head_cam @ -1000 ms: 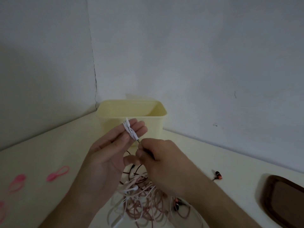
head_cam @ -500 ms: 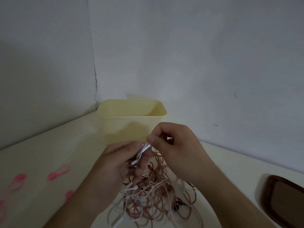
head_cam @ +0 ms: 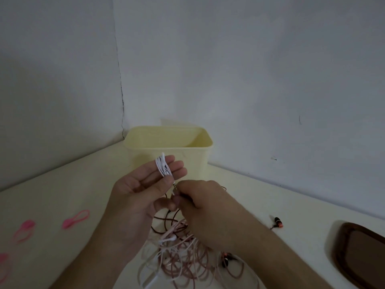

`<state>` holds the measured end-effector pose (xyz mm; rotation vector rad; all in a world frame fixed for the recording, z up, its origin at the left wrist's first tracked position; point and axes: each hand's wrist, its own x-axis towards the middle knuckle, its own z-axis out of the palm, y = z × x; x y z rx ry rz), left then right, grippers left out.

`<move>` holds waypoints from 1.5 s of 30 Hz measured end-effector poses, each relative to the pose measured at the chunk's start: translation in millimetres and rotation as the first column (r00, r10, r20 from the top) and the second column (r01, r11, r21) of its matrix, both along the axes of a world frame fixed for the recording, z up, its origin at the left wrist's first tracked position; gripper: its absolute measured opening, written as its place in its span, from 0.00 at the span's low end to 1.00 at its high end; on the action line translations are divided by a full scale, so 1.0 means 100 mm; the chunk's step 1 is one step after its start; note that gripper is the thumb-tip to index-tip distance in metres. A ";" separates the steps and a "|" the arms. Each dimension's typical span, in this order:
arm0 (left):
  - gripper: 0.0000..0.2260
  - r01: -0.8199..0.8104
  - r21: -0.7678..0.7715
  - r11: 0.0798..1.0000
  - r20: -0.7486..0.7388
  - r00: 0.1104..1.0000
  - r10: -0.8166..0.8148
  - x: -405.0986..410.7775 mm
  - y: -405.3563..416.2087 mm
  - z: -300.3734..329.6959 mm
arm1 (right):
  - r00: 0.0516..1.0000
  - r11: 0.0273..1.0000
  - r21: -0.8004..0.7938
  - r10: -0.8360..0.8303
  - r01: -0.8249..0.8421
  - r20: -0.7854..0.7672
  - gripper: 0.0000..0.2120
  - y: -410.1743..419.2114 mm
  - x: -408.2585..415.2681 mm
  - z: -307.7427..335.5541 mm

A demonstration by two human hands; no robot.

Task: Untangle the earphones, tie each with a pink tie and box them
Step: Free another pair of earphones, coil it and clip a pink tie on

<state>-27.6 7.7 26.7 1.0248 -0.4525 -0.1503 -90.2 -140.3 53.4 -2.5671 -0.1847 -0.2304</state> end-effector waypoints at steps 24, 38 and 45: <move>0.13 0.333 0.181 0.925 0.049 0.937 -0.347 0.02 -0.01 -0.09 | 0.983 0.963 0.271 -0.057 0.009 0.173 0.08 -0.25 0.00 0.08; 0.13 0.304 0.185 0.934 0.011 0.950 -0.311 0.06 -0.02 -0.10 | 0.967 0.963 0.264 -0.106 0.043 0.230 0.06 -0.20 0.03 -0.01; 0.09 0.167 0.261 0.951 0.009 0.984 -0.175 0.04 -0.04 -0.11 | 0.953 0.973 0.212 -0.143 0.086 0.266 0.07 -0.17 0.05 -0.05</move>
